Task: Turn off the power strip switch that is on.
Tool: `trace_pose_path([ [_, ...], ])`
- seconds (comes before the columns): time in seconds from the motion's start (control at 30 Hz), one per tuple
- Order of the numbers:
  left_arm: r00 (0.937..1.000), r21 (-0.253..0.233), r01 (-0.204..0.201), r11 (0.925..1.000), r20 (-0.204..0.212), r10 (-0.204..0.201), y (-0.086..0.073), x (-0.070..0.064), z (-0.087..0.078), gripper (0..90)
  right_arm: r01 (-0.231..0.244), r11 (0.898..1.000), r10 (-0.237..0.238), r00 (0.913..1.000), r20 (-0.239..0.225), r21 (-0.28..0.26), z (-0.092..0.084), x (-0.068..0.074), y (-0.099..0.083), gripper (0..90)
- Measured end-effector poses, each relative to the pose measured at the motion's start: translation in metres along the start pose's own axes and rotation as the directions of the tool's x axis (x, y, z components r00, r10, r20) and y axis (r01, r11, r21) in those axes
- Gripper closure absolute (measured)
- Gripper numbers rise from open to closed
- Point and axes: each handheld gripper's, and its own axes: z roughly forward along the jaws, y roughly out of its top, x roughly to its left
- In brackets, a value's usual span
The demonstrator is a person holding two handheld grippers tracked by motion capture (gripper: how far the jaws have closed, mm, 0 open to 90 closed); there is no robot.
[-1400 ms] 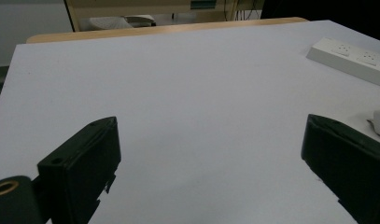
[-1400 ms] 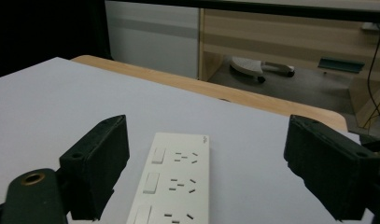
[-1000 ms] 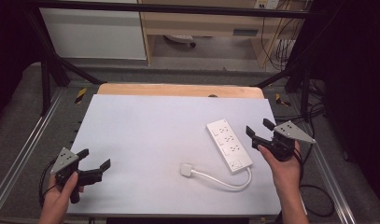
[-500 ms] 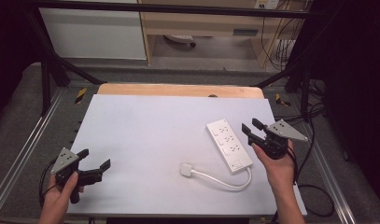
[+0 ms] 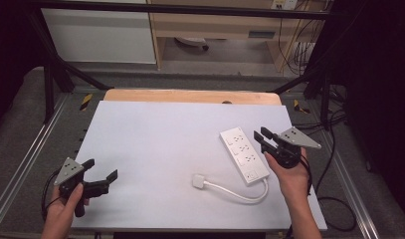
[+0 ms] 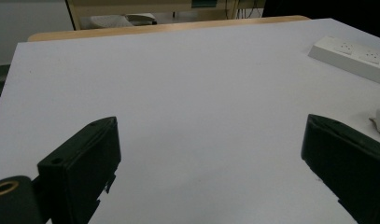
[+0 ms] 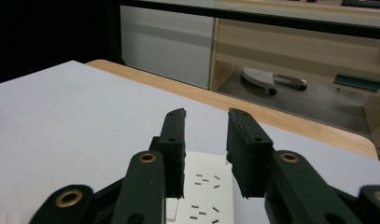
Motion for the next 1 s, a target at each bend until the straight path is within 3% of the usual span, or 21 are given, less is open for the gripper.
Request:
trace_pose_path([
  [0.43, 1.0, -0.001, 0.0, 1.0, 0.0, 0.0, 0.0, 0.0, 0.0, 4.6, 0.013, 0.999, -0.012, 0.9994, -0.031, 0.036, 0.012, 0.005, -0.006, 82.1],
  [0.7, 1.0, -0.005, 0.003, 1.0, 0.0, -0.003, 0.0, 0.0, 0.0, 4.6, -0.005, 0.999, 0.008, 0.9984, -0.057, 0.051, 0.018, 0.007, -0.013, 88.7],
  [1.0, 1.0, -0.003, 0.002, 1.0, 0.0, -0.002, 0.0, 0.0, 0.0, 4.6, -0.001, 0.996, 0.007, 0.9973, -0.074, 0.087, 0.026, 0.009, -0.022, 90.0],
])
